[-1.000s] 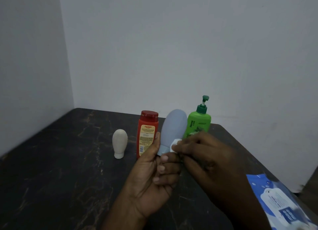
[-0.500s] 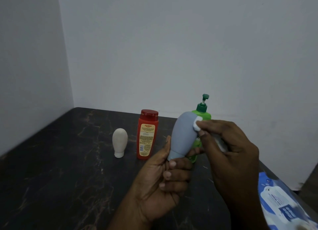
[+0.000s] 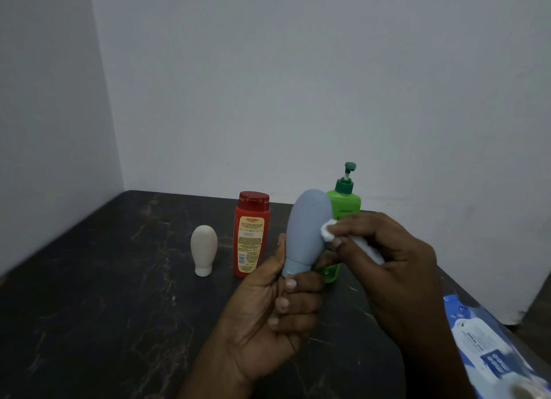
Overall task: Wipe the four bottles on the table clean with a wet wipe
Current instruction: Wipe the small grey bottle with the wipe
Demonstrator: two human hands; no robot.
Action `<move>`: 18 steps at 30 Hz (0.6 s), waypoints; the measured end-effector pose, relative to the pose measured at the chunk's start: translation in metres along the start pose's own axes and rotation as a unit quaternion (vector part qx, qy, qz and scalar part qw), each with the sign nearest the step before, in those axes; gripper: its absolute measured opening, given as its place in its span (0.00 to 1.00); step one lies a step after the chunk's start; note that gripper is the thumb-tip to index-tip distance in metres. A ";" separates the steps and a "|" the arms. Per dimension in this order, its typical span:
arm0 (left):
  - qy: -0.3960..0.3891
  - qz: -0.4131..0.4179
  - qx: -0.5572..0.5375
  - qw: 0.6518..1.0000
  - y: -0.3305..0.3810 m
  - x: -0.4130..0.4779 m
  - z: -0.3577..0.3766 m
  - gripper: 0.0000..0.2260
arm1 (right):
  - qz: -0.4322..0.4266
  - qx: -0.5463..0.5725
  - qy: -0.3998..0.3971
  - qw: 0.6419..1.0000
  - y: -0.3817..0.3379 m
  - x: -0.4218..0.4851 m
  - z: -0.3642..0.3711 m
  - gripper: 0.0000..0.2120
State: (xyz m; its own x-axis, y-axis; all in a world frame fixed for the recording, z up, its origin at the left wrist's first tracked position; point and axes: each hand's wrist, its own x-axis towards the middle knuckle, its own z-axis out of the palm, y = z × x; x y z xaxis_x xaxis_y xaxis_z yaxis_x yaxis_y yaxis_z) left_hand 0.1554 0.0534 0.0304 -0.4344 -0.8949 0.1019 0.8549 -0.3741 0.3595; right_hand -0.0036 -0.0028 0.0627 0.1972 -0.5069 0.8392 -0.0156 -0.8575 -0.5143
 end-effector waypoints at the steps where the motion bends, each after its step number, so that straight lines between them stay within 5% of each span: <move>1: 0.016 0.006 0.019 1.000 0.000 -0.001 0.001 0.24 | 0.008 0.014 0.022 1.000 0.001 0.000 0.000 0.10; 5: 0.089 0.045 0.091 0.991 -0.001 -0.001 0.005 0.32 | 0.033 0.024 0.074 0.996 0.004 0.002 -0.004 0.09; 9: 0.132 0.064 0.158 0.976 0.000 -0.003 0.006 0.26 | 0.046 0.006 0.097 0.994 0.010 0.004 -0.010 0.09; 18: 0.174 0.111 0.366 0.907 0.003 -0.013 0.018 0.17 | -0.049 -0.088 0.001 0.995 0.006 0.004 -0.030 0.08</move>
State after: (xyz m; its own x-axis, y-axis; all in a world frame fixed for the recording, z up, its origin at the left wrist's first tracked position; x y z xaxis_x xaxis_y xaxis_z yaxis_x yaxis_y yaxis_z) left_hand 0.1584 0.0680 0.0470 -0.0494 -0.9988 -0.0059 0.4369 -0.0269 0.8991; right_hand -0.0319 -0.0124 0.0685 0.2039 -0.4209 0.8839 -0.1683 -0.9045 -0.3919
